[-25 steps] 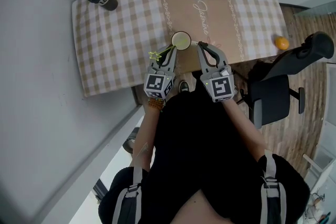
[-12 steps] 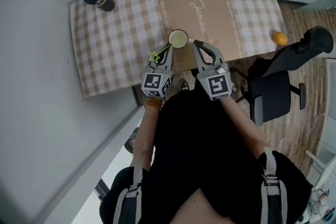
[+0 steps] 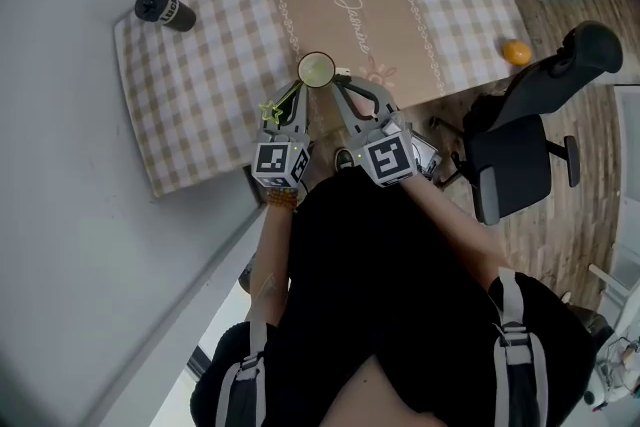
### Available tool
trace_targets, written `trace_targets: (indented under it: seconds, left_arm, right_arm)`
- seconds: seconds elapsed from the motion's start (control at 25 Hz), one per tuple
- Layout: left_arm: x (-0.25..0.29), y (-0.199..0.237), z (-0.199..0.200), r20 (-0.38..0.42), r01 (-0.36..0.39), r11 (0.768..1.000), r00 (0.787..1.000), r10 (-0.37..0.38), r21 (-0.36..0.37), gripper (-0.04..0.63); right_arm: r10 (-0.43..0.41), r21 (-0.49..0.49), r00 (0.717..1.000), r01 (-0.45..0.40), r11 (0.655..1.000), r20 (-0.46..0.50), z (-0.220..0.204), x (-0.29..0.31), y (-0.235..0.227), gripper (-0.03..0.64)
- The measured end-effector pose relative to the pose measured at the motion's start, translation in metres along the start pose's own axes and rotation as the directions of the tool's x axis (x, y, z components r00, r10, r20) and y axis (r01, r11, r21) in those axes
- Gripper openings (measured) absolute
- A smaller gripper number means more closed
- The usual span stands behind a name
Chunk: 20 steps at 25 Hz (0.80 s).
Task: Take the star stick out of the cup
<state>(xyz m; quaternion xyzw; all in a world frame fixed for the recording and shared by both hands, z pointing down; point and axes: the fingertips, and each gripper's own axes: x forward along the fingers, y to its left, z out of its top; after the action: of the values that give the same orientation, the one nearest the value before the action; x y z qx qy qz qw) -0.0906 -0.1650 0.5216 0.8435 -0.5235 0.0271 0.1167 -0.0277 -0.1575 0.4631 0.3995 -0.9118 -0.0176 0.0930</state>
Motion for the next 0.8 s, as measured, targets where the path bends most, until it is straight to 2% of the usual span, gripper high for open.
trace_targets:
  seconds: [0.36,0.8]
  left_arm:
    - [-0.014,-0.007,0.023,0.043,0.001,1.000,0.999,-0.001,0.018,0.015]
    - [-0.041,-0.011,0.059,0.120,-0.036,0.999,0.992,0.033,0.028,0.015]
  right_arm:
    - [0.000,-0.003,1.000,0.000,1.000,0.018,0.006,-0.004,0.007,0.006]
    - [-0.002,-0.004,0.999,0.002,1.000,0.035,0.014,-0.009,0.017,0.006]
